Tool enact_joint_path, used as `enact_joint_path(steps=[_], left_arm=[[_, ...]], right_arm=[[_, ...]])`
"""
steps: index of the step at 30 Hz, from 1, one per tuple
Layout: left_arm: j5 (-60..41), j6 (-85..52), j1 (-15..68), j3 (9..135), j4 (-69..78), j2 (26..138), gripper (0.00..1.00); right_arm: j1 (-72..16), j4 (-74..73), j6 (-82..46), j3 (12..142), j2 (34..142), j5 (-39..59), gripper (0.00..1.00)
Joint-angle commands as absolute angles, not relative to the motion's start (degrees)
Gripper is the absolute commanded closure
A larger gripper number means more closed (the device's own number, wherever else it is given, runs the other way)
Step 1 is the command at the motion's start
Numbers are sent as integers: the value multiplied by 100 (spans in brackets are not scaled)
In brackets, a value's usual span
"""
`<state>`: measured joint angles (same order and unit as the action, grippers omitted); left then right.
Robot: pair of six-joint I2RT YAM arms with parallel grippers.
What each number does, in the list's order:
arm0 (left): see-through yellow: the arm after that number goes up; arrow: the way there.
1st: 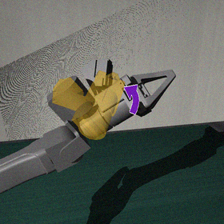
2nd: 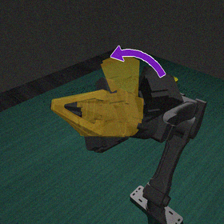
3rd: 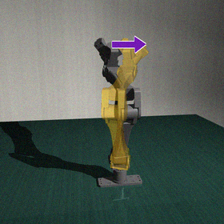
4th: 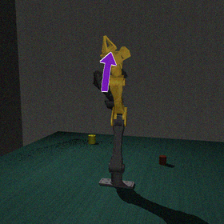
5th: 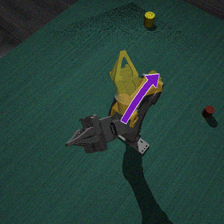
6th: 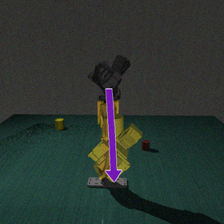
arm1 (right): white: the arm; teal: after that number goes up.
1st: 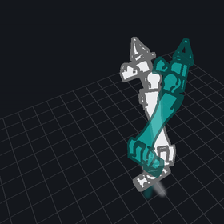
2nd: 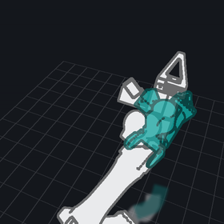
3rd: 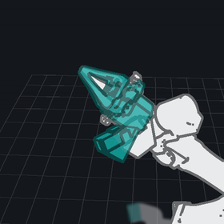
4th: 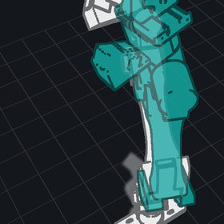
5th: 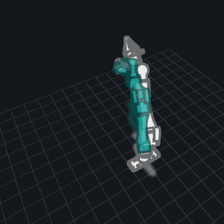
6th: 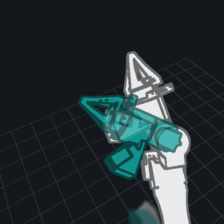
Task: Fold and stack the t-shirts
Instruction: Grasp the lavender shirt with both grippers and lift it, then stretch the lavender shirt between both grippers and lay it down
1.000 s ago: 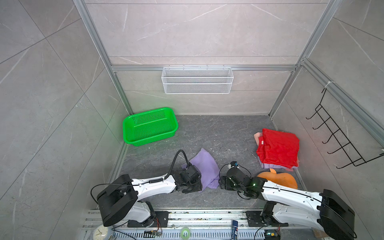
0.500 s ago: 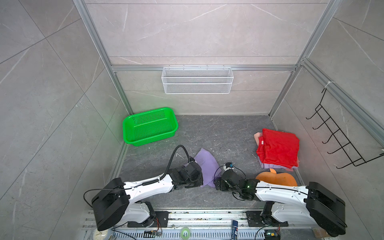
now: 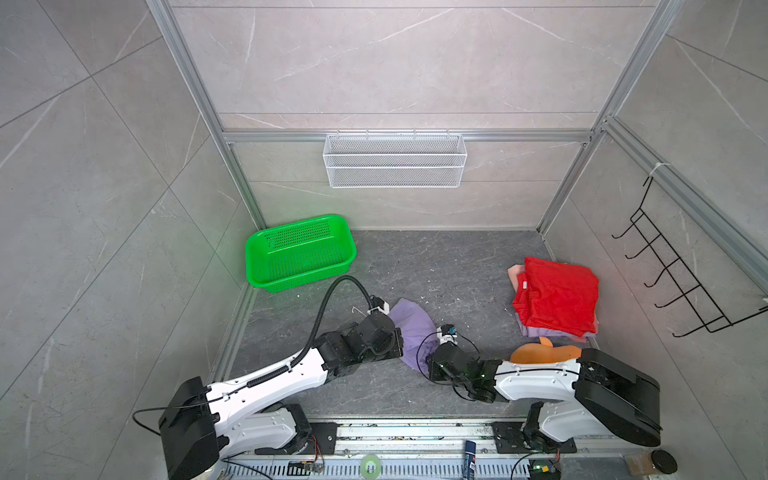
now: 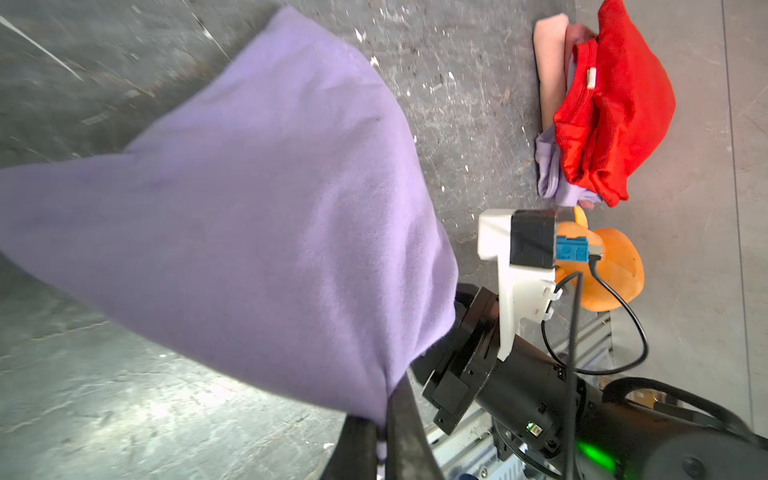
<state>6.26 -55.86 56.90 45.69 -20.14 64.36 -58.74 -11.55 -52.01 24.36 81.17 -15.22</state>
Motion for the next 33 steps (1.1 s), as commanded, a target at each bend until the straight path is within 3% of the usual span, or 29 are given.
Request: enact_joint_path(steps=[1, 8, 13, 22, 28, 33], left_arm=[[1187, -5290, 5602, 4871, -2523, 5867, 100], [2181, -4583, 5427, 5589, -3642, 4616, 100], [2560, -4228, 5423, 5928, -4059, 4087, 100], [2618, -4066, 5425, 6232, -4735, 4068, 100], [2506, -4105, 5288, 6107, -4491, 4987, 100], [2059, -3782, 4536, 6204, -4269, 5856, 100]], right_arm=[[-5888, -658, -5276, 2549, 7827, -2184, 98], [-5886, 2004, -4737, 3450, 5231, -3810, 100], [-5889, 3522, -4392, 4334, 4347, -4264, 100], [-5889, 4001, -4206, 4816, 4017, -4463, 100], [-5889, 3560, -4172, 4820, 5010, -4678, 100], [-5787, 2970, -3884, 4969, 5911, -5064, 100]])
